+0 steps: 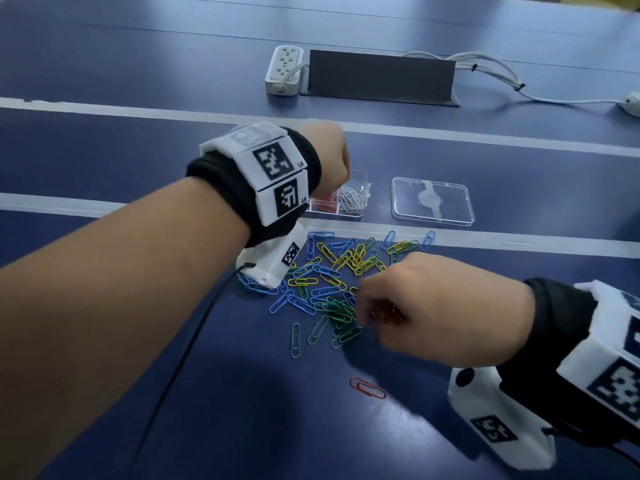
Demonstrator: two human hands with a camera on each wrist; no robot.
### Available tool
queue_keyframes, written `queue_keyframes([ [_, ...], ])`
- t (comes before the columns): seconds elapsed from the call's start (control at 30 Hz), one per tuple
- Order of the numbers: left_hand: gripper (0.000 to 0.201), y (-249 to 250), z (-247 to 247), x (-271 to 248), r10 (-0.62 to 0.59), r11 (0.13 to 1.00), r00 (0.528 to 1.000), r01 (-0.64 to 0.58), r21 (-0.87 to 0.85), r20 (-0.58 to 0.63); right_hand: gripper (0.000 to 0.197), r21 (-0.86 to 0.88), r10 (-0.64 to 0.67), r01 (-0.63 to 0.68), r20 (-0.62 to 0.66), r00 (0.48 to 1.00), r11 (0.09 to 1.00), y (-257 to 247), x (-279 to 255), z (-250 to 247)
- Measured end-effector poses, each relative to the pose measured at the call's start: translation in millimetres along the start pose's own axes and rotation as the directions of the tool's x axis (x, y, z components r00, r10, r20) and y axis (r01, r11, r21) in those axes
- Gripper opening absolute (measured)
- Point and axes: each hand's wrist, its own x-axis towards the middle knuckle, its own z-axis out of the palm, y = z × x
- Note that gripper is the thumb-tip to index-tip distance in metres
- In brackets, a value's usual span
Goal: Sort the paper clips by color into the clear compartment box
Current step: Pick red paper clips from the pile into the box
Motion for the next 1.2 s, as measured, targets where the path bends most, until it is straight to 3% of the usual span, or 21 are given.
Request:
queue_keyframes([
  [0.1, 0.033, -3.3, -4.0, -5.9, -0.005, 0.995, 0.999, 0.002, -0.098, -0.036, 0.023, 0.036, 0.022, -0.021, -0.014, 1.000, 0.999, 6.0, -1.4, 1.0],
  [0.23, 0.022, -18.3, -6.9, -17.4, 0.013, 0.982, 0.995, -0.031, -0.185, -0.100, 0.022, 0.067, 0.061, -0.058, -0.049, 0.997, 0.996, 17.7, -3.9, -1.5],
  [0.4, 0.009, -37.8, -4.9, -47.6, 0.107, 0.990, 0.989, -0.097, -0.101, 0.101, 0.018, 0.033, 0.100, -0.098, -0.082, 0.992, 0.995, 23.4, -8.4, 2.8],
  [0.57, 0.011, -64.8, -1.2, -61.3, -0.047, 0.992, 0.988, 0.029, 0.122, 0.149, 0.019, -0.037, 0.120, -0.120, 0.001, 0.993, 0.992, 9.1, -9.2, 15.9],
  [0.8, 0.032, -75.0, 7.0, -64.3, -0.233, 0.947, 0.961, 0.191, 0.257, 0.147, 0.007, -0.078, 0.095, -0.093, 0.021, 0.995, 0.993, -2.5, -9.7, 20.7],
  [0.87, 0.032, -74.0, 9.3, -63.3, -0.248, 0.944, 0.959, 0.208, 0.255, 0.136, 0.015, -0.057, 0.097, -0.096, 0.027, 0.995, 0.994, -5.5, -10.5, 22.4],
  [1.0, 0.012, -72.4, 8.7, -63.9, -0.238, 0.952, 0.964, 0.207, 0.224, 0.122, 0.020, -0.044, 0.090, -0.090, -0.004, 0.996, 0.995, -6.0, -10.4, 22.8],
  [1.2, 0.011, -71.4, 7.1, -68.2, -0.173, 0.978, 0.979, 0.157, 0.138, 0.110, 0.026, 0.022, 0.002, -0.004, 0.077, 0.997, 1.000, -19.8, -14.2, 26.9],
])
